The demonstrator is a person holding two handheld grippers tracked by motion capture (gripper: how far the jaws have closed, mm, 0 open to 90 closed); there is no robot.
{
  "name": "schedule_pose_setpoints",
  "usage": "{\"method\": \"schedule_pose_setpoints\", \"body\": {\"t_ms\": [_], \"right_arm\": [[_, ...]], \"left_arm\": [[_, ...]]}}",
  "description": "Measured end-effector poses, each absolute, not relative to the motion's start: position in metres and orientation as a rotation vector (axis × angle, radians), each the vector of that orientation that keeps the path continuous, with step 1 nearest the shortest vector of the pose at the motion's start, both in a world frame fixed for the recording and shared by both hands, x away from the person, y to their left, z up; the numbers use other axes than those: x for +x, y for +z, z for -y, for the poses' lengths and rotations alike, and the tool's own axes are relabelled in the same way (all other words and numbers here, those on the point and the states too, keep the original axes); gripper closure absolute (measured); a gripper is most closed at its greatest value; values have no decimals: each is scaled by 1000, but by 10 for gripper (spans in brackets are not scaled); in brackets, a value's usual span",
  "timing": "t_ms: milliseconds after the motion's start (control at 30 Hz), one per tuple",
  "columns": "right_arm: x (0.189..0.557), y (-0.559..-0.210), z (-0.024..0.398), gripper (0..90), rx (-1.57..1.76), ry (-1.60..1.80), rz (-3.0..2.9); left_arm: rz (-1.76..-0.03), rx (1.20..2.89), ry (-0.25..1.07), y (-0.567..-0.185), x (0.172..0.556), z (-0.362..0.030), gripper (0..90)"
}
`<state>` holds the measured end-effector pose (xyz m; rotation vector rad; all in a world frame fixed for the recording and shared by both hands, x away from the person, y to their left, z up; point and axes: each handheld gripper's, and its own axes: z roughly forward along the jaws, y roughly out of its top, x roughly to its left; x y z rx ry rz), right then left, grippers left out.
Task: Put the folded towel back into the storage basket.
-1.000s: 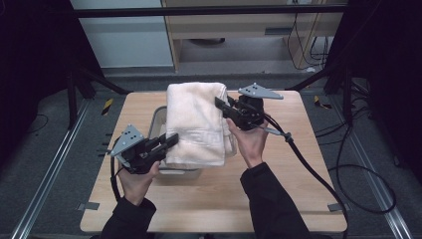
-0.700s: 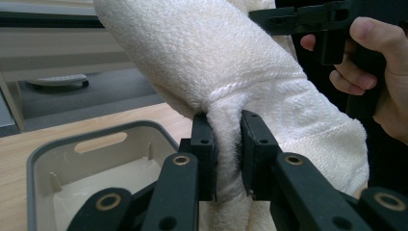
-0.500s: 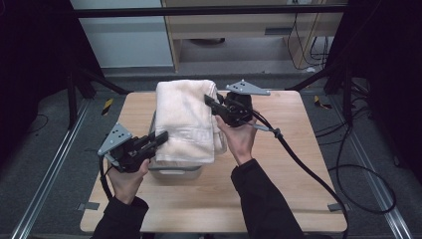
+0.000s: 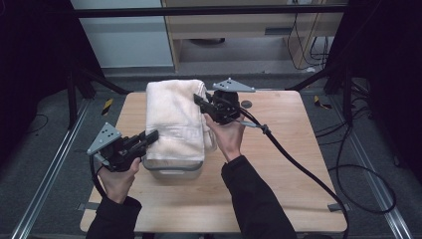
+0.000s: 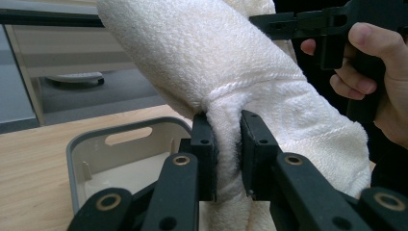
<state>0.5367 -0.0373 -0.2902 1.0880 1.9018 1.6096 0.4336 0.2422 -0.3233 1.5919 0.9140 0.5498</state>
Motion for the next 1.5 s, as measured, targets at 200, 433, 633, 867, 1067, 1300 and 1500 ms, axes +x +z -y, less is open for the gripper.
{"method": "schedule_pose_setpoints", "body": {"t_ms": [200, 433, 633, 867, 1067, 1300, 1500], "right_arm": [[545, -301, 28, 708, 1105, 1598, -1920], [553, -314, 21, 707, 1123, 1587, -1935], [563, -329, 12, 707, 1151, 1568, -1961], [570, -342, 5, 706, 1169, 1545, -1975], [577, -355, 0, 707, 1194, 1516, -1984], [585, -371, -6, 706, 1217, 1489, -2006], [591, -384, -9, 704, 1236, 1467, -2025]], "left_arm": [[-941, 1596, 544, -332, 439, -248, 772], [-976, 1607, 533, -344, 447, -255, 772], [-1013, 1626, 525, -355, 454, -260, 772], [-1048, 1650, 521, -368, 463, -265, 772], [-1071, 1677, 515, -377, 472, -267, 772], [-1121, 1713, 512, -392, 483, -270, 772], [-1166, 1738, 520, -403, 491, -269, 773]]}}
